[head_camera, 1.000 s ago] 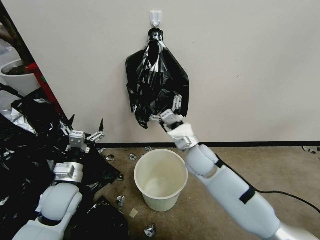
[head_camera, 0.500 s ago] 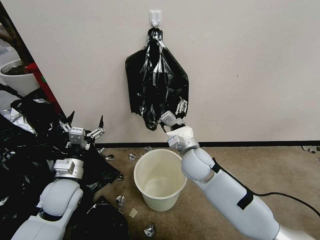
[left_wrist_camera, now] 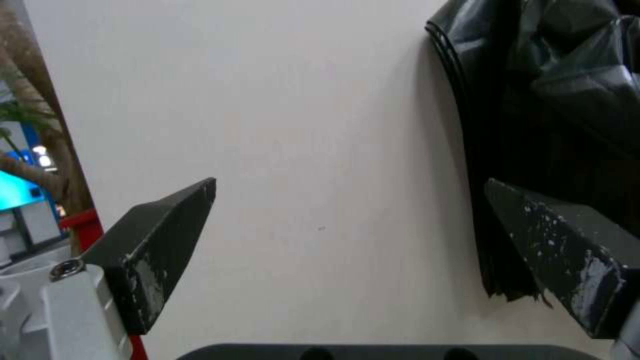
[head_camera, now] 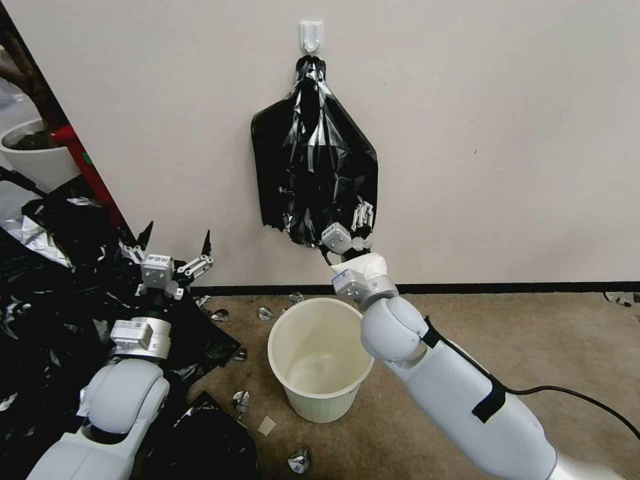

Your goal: Place a trash bag onto the trash bin.

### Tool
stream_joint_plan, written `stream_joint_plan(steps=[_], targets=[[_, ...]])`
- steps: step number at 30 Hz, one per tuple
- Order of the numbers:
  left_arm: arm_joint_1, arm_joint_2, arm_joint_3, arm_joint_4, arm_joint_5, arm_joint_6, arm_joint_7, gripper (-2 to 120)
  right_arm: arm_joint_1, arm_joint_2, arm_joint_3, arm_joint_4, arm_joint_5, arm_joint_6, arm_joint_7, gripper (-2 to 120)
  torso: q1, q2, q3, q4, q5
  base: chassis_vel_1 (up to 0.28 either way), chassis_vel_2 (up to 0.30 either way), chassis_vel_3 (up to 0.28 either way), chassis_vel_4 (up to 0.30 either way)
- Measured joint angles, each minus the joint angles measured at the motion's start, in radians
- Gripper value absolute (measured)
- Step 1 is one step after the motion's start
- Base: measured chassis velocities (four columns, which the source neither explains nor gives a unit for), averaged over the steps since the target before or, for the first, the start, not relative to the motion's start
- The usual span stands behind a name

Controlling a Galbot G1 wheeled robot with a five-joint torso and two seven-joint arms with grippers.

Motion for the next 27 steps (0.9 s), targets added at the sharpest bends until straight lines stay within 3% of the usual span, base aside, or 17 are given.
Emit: stream_joint_plan(steps=[3, 5, 8, 17, 19, 23, 27], targets=[[-0.006, 0.001, 0.003, 0.0, -0.001, 0.0, 0.0, 100, 0.0, 0.0, 0.019, 0.0, -0.005, 0.005, 0.0, 55, 0.0, 0.0, 0.0, 0.0, 0.0, 0.0, 0.0, 0.0, 0.0], [-0.008, 0.002, 0.004, 0.0, -0.002, 0.0, 0.0, 100, 0.0, 0.0, 0.026, 0.001, -0.005, 0.009, 0.0, 52, 0.0, 0.0, 0.0, 0.0, 0.0, 0.0, 0.0, 0.0, 0.0], [-0.016, 0.008, 0.008, 0.0, -0.005, 0.0, 0.0, 100, -0.006, 0.002, 0.048, 0.001, -0.003, 0.045, 0.001, 37, 0.0, 0.0, 0.0, 0.0001, 0.0, 0.0, 0.0, 0.0, 0.0], [-0.074, 0.055, 0.034, 0.0, -0.084, -0.038, 0.019, 100, -0.045, 0.015, 0.095, 0.013, 0.096, 0.172, 0.075, 11, 0.0, 0.0, 0.0, 0.0, 0.0, 0.0, 0.0, 0.0, 0.0], [-0.117, 0.101, 0.055, 0.015, -0.135, -0.097, 0.069, 100, -0.058, 0.022, 0.114, 0.014, 0.148, 0.233, 0.103, 0, 0.0, 0.0, 0.0, 0.0001, -0.0001, 0.0, 0.0, 0.0, 0.0], [-0.214, 0.189, 0.112, 0.053, -0.201, -0.165, 0.139, 100, -0.071, 0.042, 0.129, 0.002, 0.238, 0.324, 0.132, 0, 0.0, 0.0, 0.0, 0.0, -0.0004, 0.0, 0.0, 0.0, 0.0], [-0.359, 0.282, 0.205, 0.104, -0.24, -0.174, 0.193, 100, -0.078, 0.064, 0.13, -0.008, 0.322, 0.383, 0.137, 0, 0.0, 0.0, 0.0, 0.0002, -0.0003, 0.0, 0.0, 0.0, 0.0]])
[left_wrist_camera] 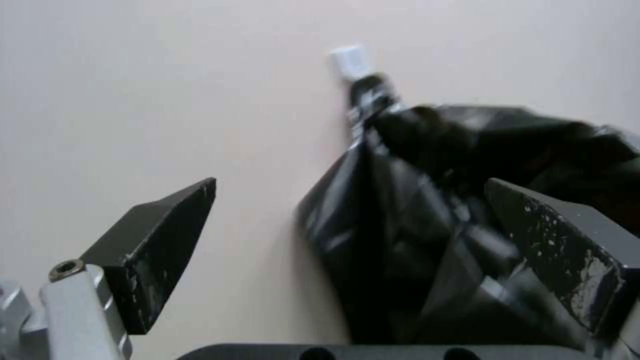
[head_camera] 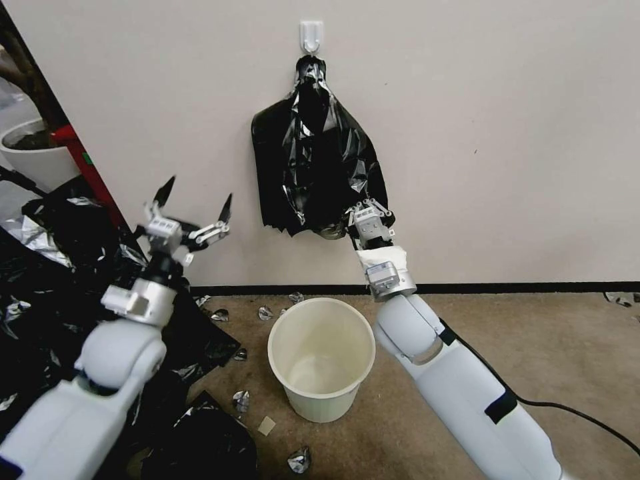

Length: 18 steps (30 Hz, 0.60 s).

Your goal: Place a trash bag onto the trash bin.

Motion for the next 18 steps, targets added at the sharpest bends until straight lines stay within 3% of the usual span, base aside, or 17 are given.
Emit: stream_joint_plan(steps=[2, 5, 6, 9, 14, 18], targets=[[-0.059, 0.03, 0.043, 0.021, -0.014, 0.0, 0.018, 100, -0.001, 0.008, 0.0, -0.003, 0.016, 0.014, 0.0, 0, 0.0, 0.0, 0.0, 0.0, -0.0002, 0.0, 0.0, 0.0, 0.0], [-0.326, 0.137, 0.286, 0.114, -0.063, 0.049, 0.087, 100, -0.002, 0.041, -0.003, -0.017, 0.036, 0.064, -0.009, 0, 0.0, 0.0, 0.0, -0.0004, -0.0001, 0.0, 0.0, 0.0, 0.0], [-0.326, 0.137, 0.286, 0.114, -0.063, 0.049, 0.087, 100, -0.002, 0.041, -0.003, -0.017, 0.036, 0.064, -0.009, 0, 0.0, 0.0, 0.0, -0.0004, -0.0001, 0.0, 0.0, 0.0, 0.0], [-0.489, 0.157, 0.429, 0.168, -0.08, 0.097, 0.152, 100, -0.003, 0.06, -0.003, -0.021, 0.035, 0.081, -0.02, 0, 0.0, 0.0, 0.0, -0.0002, 0.0004, 0.0, 0.0, 0.0, 0.0], [-0.602, 0.128, 0.541, 0.22, 0.019, 0.156, 0.215, 100, -0.003, 0.078, 0.002, -0.021, 0.031, 0.086, -0.033, 0, 0.0, 0.0, 0.0, -0.0004, 0.0001, 0.0, 0.0, 0.0, 0.0], [-0.614, 0.111, 0.547, 0.234, 0.073, 0.18, 0.257, 99, -0.003, 0.085, 0.005, -0.021, 0.028, 0.087, -0.039, 0, 0.0, 0.0, 0.0, -0.0002, 0.0002, 0.0, 0.0, 0.0, 0.0]])
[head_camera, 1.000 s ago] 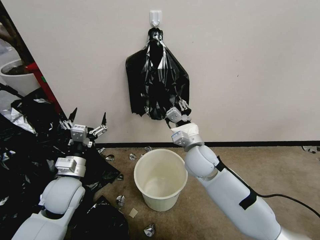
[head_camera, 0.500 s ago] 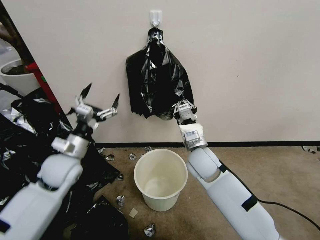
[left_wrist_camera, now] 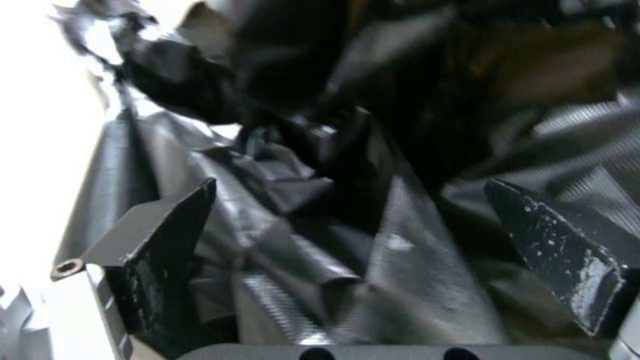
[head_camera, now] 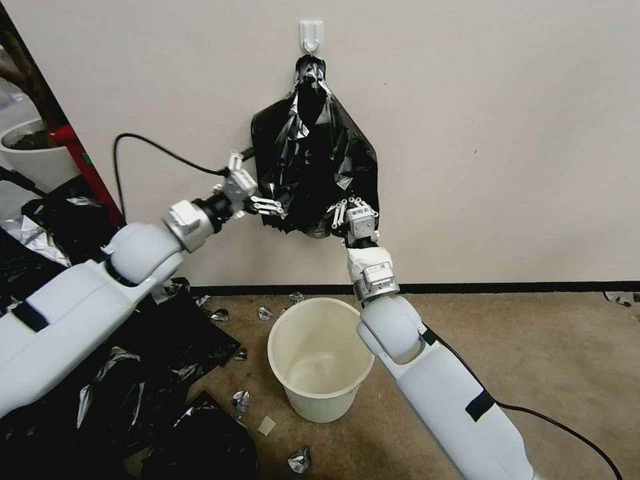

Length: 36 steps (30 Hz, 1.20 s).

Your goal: Place a trash bag onto the trash bin.

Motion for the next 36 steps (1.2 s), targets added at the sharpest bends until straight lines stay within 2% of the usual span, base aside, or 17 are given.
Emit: stream_joint_plan(steps=[4, 5, 6, 10, 12, 13, 16, 17, 20, 21, 24, 25, 28, 32, 34, 35, 36], targets=[[0.002, -0.011, -0.007, 0.009, 0.042, 0.022, 0.02, 87, 0.002, 0.002, 0.001, 0.002, -0.001, 0.002, -0.003, 0, 0.0, 0.0, 0.0, 0.0001, 0.0, 0.0, 0.0, 0.0, 0.0], [0.006, -0.014, -0.012, 0.009, 0.054, 0.034, 0.021, 80, 0.003, 0.002, 0.004, 0.003, -0.001, 0.005, -0.004, 0, 0.0, 0.0, 0.0, 0.0001, 0.0, 0.0, 0.0, 0.0, 0.0], [0.006, -0.014, -0.012, 0.009, 0.054, 0.034, 0.021, 80, 0.003, 0.002, 0.004, 0.003, -0.001, 0.005, -0.004, 0, 0.0, 0.0, 0.0, 0.0001, 0.0, 0.0, 0.0, 0.0, 0.0], [0.024, -0.025, -0.035, 0.002, 0.074, 0.096, 0.022, 65, -0.001, -0.003, 0.011, 0.015, 0.0, 0.017, -0.008, 0, 0.0, 0.0, 0.0, 0.0002, 0.0001, 0.0, 0.0, 0.0, 0.0], [0.036, -0.035, -0.046, -0.002, 0.076, 0.122, 0.021, 55, -0.008, -0.008, 0.016, 0.027, 0.005, 0.024, -0.014, 0, 0.0, 0.0, 0.0, 0.0001, 0.0, 0.0, 0.0, 0.0, 0.0], [0.036, -0.035, -0.046, -0.002, 0.076, 0.122, 0.021, 55, -0.008, -0.008, 0.016, 0.027, 0.005, 0.024, -0.014, 0, 0.0, 0.0, 0.0, 0.0001, 0.0, 0.0, 0.0, 0.0, 0.0], [0.062, -0.045, -0.07, -0.014, 0.072, 0.17, 0.016, 40, -0.018, -0.016, 0.023, 0.04, 0.01, 0.037, -0.027, 0, 0.0, 0.0, 0.0, 0.0, 0.0001, 0.0, 0.0, 0.0, 0.0], [0.062, -0.045, -0.07, -0.014, 0.072, 0.17, 0.016, 40, -0.018, -0.016, 0.023, 0.04, 0.01, 0.037, -0.027, 0, 0.0, 0.0, 0.0, 0.0, 0.0001, 0.0, 0.0, 0.0, 0.0], [0.094, -0.047, -0.1, -0.033, 0.061, 0.223, 0.011, 27, -0.027, -0.021, 0.024, 0.056, 0.019, 0.04, -0.034, 0, 0.0, 0.0, 0.0, 0.0, 0.0001, 0.0, 0.0, 0.0, 0.0], [0.094, -0.047, -0.1, -0.033, 0.061, 0.223, 0.011, 27, -0.027, -0.021, 0.024, 0.056, 0.019, 0.04, -0.034, 0, 0.0, 0.0, 0.0, 0.0, 0.0001, 0.0, 0.0, 0.0, 0.0], [0.132, -0.043, -0.132, -0.054, 0.053, 0.255, -0.003, 12, -0.04, -0.025, 0.027, 0.072, 0.025, 0.051, -0.044, 0, 0.0, 0.0, 0.0, 0.0001, 0.0001, 0.0, 0.0, 0.0, 0.0], [0.132, -0.043, -0.132, -0.054, 0.053, 0.255, -0.003, 12, -0.04, -0.025, 0.027, 0.072, 0.025, 0.051, -0.044, 0, 0.0, 0.0, 0.0, 0.0001, 0.0001, 0.0, 0.0, 0.0, 0.0], [0.201, -0.037, -0.189, -0.096, 0.02, 0.259, -0.027, 0, -0.067, -0.032, 0.038, 0.081, 0.026, 0.083, -0.059, 0, 0.0, 0.0, 0.0, 0.0, 0.0001, 0.0, 0.0, 0.0, 0.0], [0.286, -0.039, -0.251, -0.151, -0.026, 0.224, -0.054, 0, -0.105, -0.039, 0.047, 0.094, 0.035, 0.096, -0.059, 0, 0.0, 0.0, 0.0, 0.0001, 0.0, 0.0, 0.0, 0.0, 0.0], [0.405, -0.057, -0.347, -0.219, -0.062, 0.169, -0.096, 0, -0.164, -0.048, 0.053, 0.12, 0.066, 0.105, -0.036, 0, 0.0, 0.0, 0.0, -0.0001, 0.0002, 0.0, 0.0, 0.0, 0.0], [0.405, -0.057, -0.347, -0.219, -0.062, 0.169, -0.096, 0, -0.164, -0.048, 0.053, 0.12, 0.066, 0.105, -0.036, 0, 0.0, 0.0, 0.0, -0.0001, 0.0002, 0.0, 0.0, 0.0, 0.0], [0.473, -0.076, -0.398, -0.244, -0.066, 0.149, -0.111, 0, -0.196, -0.05, 0.056, 0.132, 0.081, 0.108, -0.022, 0, 0.0, 0.0, 0.0, -0.0001, 0.0002, 0.0, 0.0, 0.0, 0.0]])
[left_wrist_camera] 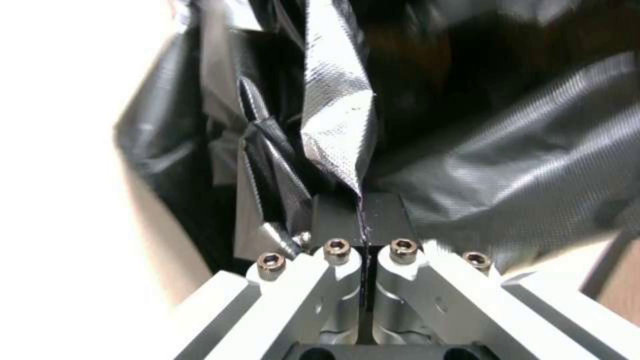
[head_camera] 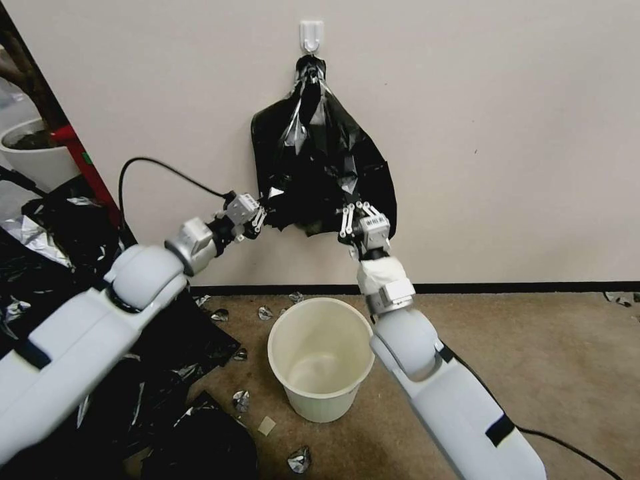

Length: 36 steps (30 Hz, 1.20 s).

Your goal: Place a trash bag onto the trash bin.

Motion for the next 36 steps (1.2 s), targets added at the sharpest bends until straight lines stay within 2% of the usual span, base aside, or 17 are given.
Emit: stream_joint_plan(steps=[1, 2, 6, 10, 12, 14, 16, 21, 32, 36], targets=[[0.079, -0.025, -0.046, -0.028, 0.001, -0.018, -0.016, 0, -0.034, 0.0, 0.006, 0.015, 0.011, 0.006, 0.012, 0, 0.0, 0.0, 0.0, 0.0002, 0.0, 0.0, 0.0, 0.0, 0.0], [0.079, -0.025, -0.046, -0.028, 0.001, -0.018, -0.016, 0, -0.034, 0.0, 0.006, 0.015, 0.011, 0.006, 0.012, 0, 0.0, 0.0, 0.0, 0.0002, 0.0, 0.0, 0.0, 0.0, 0.0], [0.297, -0.127, -0.169, -0.13, 0.024, -0.063, -0.056, 0, -0.164, 0.013, 0.021, 0.081, 0.006, 0.035, 0.021, 0, 0.0, 0.0, 0.0, 0.0003, -0.0003, 0.0, 0.0, 0.0, 0.0], [0.364, -0.172, -0.209, -0.183, 0.032, -0.08, -0.062, 0, -0.236, 0.027, 0.029, 0.123, -0.01, 0.053, 0.022, 0, 0.0, 0.0, 0.0, 0.0003, 0.0, 0.0, 0.0, 0.0, 0.0], [0.411, -0.216, -0.233, -0.229, 0.033, -0.101, -0.063, 0, -0.323, 0.043, 0.034, 0.176, -0.017, 0.061, 0.024, 0, 0.0, 0.0, 0.0, 0.0002, 0.0, 0.0, 0.0, 0.0, 0.0], [0.413, -0.219, -0.234, -0.232, 0.033, -0.102, -0.063, 0, -0.33, 0.044, 0.034, 0.18, -0.017, 0.061, 0.025, 0, 0.0, 0.0, 0.0, 0.0002, 0.0, 0.0, 0.0, 0.0, 0.0], [0.423, -0.255, -0.235, -0.254, 0.032, -0.117, -0.062, 0, -0.404, 0.048, 0.033, 0.236, -0.017, 0.04, 0.027, 0, 0.0, 0.0, 0.0, 0.0, 0.0, 0.0, 0.0, 0.0, 0.0], [0.419, -0.293, -0.211, -0.267, 0.042, -0.118, -0.053, 0, -0.453, 0.045, 0.047, 0.282, -0.035, 0.008, 0.028, 0, 0.0, 0.0, 0.0, 0.0001, -0.0001, 0.0, 0.0, 0.0, 0.0], [0.433, -0.297, -0.215, -0.303, 0.066, -0.094, -0.031, 0, -0.526, 0.038, 0.053, 0.328, -0.054, -0.024, 0.032, 0, 0.0, 0.0, 0.0, 0.0, -0.0001, 0.0, 0.0, 0.0, 0.0], [0.49, -0.321, -0.207, -0.281, 0.13, -0.092, -0.016, 0, -0.544, 0.041, 0.05, 0.3, -0.07, -0.022, 0.057, 0, 0.0, 0.0, 0.0, 0.0002, -0.0001, 0.0, 0.0, 0.0, 0.0]])
